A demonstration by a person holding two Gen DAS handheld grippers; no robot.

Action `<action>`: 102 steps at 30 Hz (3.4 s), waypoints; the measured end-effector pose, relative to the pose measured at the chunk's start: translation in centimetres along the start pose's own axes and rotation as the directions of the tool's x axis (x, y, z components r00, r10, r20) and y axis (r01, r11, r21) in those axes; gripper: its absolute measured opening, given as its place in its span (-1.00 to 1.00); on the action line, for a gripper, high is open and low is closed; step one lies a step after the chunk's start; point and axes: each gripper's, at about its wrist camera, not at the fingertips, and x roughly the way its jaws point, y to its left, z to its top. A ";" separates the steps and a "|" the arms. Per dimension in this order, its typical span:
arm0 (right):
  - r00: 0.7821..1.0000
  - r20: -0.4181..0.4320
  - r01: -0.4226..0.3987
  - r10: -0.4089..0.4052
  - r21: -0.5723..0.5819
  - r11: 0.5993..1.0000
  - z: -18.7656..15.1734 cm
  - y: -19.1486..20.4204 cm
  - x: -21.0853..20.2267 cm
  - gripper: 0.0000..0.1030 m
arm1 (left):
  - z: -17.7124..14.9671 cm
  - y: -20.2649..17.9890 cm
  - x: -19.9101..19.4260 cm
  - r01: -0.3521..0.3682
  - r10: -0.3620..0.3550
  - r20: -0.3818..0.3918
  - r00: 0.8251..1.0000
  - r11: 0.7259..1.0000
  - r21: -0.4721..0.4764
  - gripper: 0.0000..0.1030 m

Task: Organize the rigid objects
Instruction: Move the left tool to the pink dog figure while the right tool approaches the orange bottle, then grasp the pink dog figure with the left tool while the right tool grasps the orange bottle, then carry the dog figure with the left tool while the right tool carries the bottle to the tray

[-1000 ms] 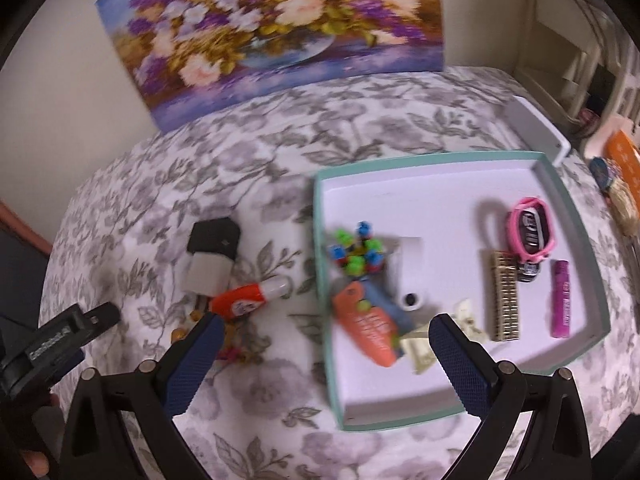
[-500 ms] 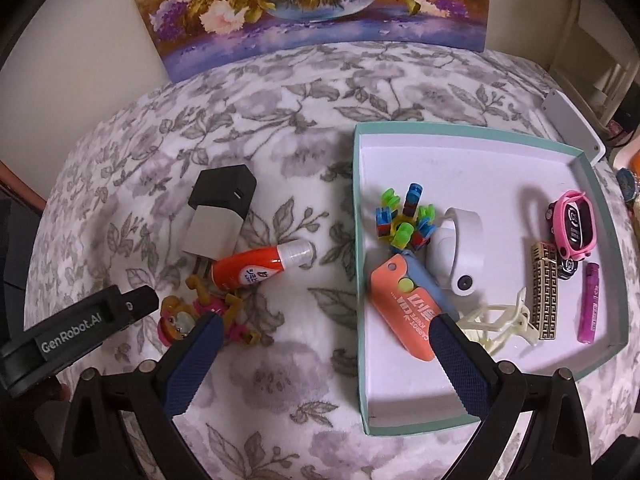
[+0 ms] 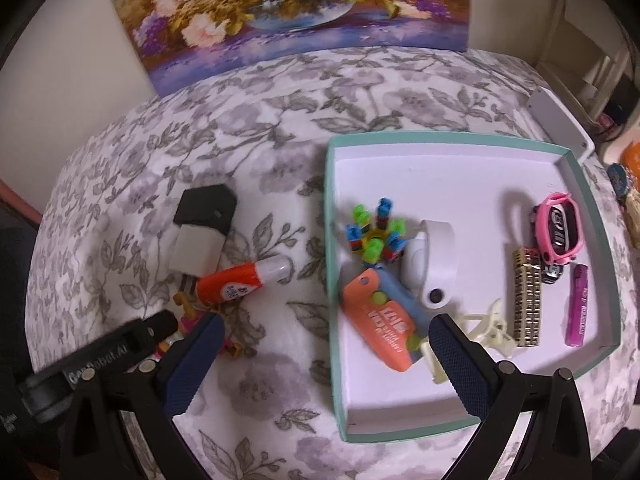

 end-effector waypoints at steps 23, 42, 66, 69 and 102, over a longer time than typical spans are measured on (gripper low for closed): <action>1.000 0.011 0.009 -0.010 0.108 0.994 0.9 -3.1 -0.4 1.00 | -0.6 -7.4 2.5 -0.034 0.035 -0.001 0.999 0.984 0.173 0.53; 0.993 0.117 0.011 -0.007 -0.034 0.999 1.3 -0.2 -1.3 1.00 | 1.1 -1.3 -0.7 -0.019 0.014 0.064 0.998 0.997 0.075 0.47; 0.996 0.002 -0.081 0.085 -0.289 0.954 0.8 7.8 4.6 0.62 | 3.3 8.3 -1.3 0.014 -0.011 0.047 0.999 0.998 -0.062 0.47; 0.997 -0.014 -0.079 0.078 -0.295 0.952 0.8 8.0 5.4 0.62 | 3.6 8.2 -0.9 0.010 -0.007 0.047 0.999 0.998 -0.061 0.47; 0.993 0.095 -0.044 0.067 -0.225 0.973 3.4 4.7 1.2 0.53 | 3.2 4.8 -5.4 0.040 -0.037 0.175 0.984 0.999 -0.014 0.46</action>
